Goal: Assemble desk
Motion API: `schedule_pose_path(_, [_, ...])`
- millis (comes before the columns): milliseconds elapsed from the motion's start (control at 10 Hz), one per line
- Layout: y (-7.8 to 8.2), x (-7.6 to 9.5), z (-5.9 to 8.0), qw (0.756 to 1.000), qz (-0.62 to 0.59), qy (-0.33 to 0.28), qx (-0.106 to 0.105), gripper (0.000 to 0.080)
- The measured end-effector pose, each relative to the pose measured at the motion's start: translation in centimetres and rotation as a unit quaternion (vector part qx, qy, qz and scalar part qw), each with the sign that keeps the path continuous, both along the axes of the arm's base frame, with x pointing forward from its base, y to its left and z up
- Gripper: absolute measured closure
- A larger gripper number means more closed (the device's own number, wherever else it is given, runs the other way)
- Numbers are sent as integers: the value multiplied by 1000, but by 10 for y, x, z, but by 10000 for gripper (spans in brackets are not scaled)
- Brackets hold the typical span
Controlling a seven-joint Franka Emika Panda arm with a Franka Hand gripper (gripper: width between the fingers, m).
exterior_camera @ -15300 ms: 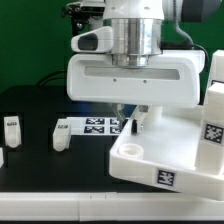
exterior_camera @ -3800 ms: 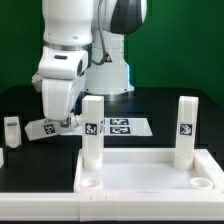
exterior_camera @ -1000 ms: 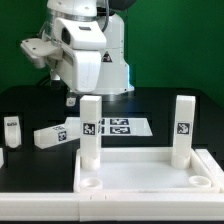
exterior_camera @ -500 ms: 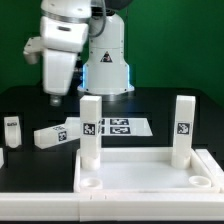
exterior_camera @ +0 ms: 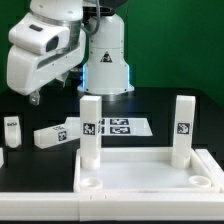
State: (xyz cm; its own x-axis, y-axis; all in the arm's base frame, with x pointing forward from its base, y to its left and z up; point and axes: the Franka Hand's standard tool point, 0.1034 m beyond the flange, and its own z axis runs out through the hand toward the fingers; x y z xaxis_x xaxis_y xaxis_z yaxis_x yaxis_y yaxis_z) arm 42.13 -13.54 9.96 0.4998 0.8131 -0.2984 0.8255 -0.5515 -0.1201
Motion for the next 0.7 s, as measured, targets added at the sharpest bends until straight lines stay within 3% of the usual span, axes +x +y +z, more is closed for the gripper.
schedule_pose_path(200, [-12,4,-1,992,-125,0,-16,150])
schedule_pose_path(300, [-18,10,-3,981,-190,-11,-31,150])
schedule_pose_path(400, [-17,5,-5,959,-281,-2,-36,150])
schedule_pose_path(500, [-29,20,6,932,-359,19,-39,150])
schedule_pose_path(600, [-38,36,2,929,-367,5,-47,150])
schedule_pose_path(700, [-32,31,-2,919,-390,6,-56,150])
